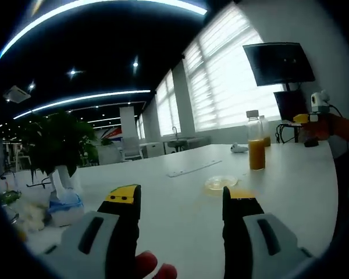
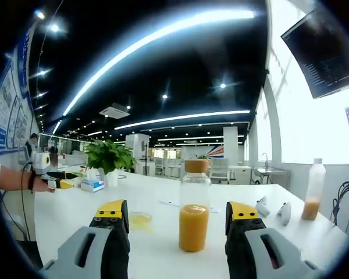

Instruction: Open the Petri dish lid, place the lid on the table, pour the liquid culture medium into the Petri dish, pick up the Petri dish lid from the table, and close the Petri dish

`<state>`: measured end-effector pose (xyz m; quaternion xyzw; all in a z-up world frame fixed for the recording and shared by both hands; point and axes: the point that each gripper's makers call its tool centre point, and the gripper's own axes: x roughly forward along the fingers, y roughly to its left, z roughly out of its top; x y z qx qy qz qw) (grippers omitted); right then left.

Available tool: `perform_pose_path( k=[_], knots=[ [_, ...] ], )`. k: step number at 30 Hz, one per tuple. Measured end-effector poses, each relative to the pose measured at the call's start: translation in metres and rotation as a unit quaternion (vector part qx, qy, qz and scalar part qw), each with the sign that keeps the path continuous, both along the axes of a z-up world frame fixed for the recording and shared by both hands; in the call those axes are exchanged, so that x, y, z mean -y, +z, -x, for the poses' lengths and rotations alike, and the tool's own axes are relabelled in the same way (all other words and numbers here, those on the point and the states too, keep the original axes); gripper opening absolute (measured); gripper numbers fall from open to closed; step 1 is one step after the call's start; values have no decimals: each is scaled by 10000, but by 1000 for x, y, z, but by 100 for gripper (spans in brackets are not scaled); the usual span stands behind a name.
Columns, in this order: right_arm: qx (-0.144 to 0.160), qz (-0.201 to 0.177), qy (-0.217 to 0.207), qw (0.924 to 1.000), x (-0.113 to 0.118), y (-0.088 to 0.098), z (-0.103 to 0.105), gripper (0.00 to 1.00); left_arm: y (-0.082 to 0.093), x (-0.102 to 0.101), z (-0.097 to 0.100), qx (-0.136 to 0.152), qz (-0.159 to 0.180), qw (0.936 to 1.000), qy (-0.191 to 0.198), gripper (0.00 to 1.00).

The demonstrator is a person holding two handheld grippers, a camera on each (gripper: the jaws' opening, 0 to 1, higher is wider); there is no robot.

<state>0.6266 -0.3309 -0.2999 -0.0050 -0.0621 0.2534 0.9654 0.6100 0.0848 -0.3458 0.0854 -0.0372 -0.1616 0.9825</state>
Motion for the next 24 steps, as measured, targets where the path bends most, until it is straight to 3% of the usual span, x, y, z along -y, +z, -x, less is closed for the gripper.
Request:
perform_pose_path(
  k=[10,15,24],
  knots=[
    [-26,-101,-282,9995,23,-12,5,62,2,-20,12,121,230,9991,331,48],
    [-44,-160,-337,9993,27,-14,6,62,5,-27,17,182,486,9972,535,48],
    [-41,-172,-361,9992,28,-13,3,61,4,-32,19,170,596,9959,666,47]
  ],
)
